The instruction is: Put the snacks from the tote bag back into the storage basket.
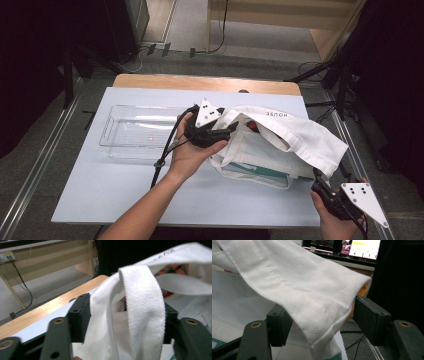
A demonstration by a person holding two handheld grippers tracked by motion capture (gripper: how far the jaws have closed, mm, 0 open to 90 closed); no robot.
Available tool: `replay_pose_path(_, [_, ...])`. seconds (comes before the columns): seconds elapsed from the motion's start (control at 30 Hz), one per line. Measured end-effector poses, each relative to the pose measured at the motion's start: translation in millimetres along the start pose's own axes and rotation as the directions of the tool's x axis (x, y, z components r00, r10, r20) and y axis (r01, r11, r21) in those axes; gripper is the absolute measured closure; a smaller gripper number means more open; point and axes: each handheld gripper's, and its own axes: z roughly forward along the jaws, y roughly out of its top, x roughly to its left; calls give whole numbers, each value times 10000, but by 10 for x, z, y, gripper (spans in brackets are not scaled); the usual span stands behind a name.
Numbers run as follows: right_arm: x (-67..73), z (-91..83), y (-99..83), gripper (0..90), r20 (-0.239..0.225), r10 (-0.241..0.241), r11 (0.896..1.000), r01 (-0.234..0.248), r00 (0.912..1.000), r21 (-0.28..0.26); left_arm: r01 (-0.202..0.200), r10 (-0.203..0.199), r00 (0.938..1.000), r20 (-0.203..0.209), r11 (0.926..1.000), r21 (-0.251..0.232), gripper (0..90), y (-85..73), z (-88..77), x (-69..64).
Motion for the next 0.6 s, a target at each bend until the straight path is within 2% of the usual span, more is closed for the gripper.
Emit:
replay_pose_path(0.03, [-4, 10, 23, 321, -56, 119, 9999, -119, 9999, -16, -20, 19, 9999, 151, 10000, 50, 590, 7, 10, 2])
replay_pose_path(0.13, [-23, 48, 81, 299, -343, 658, 9978, -654, 9972, 112, 58, -60, 9993, 366, 10000, 44, 835, 44, 17, -7])
replay_pose_path(0.2, [-8, 77, 116, 300, -342, 580, 9982, -575, 9977, 161, 279, -277, 9981, 542, 9996, -32, 891, 71, 2, 12])
replay_pose_path(0.27, [2, 114, 138, 311, -380, 434, 9988, -424, 9983, 260, 329, -326, 9974, 646, 9995, -27, 893, 81, 6, 18])
replay_pose_path(0.33, [-6, 155, 151, 356, -492, 297, 9994, -287, 9983, 206, 209, -205, 9972, 712, 9998, -43, 868, 69, 18, 10])
replay_pose_path(0.37, [-8, 169, 155, 394, -572, 314, 9993, -302, 9979, 220, 223, -216, 9954, 931, 9997, -56, 791, 59, 31, 4])
replay_pose_path(0.43, [-20, 207, 166, 484, -601, 76, 9999, -68, 9982, 147, 138, -142, 9942, 1065, 9999, 48, 631, 45, 52, -17])
replay_pose_path(0.5, [-38, 221, 173, 589, -672, 84, 9999, -77, 9977, 111, 33, -36, 9935, 1134, 10000, 27, 540, 36, 64, -36])
replay_pose_path(0.6, [-70, 250, 189, 662, -925, 233, 9997, -225, 9954, 92, -92, 73, 9953, 967, 9998, 185, 473, 25, 108, -85])
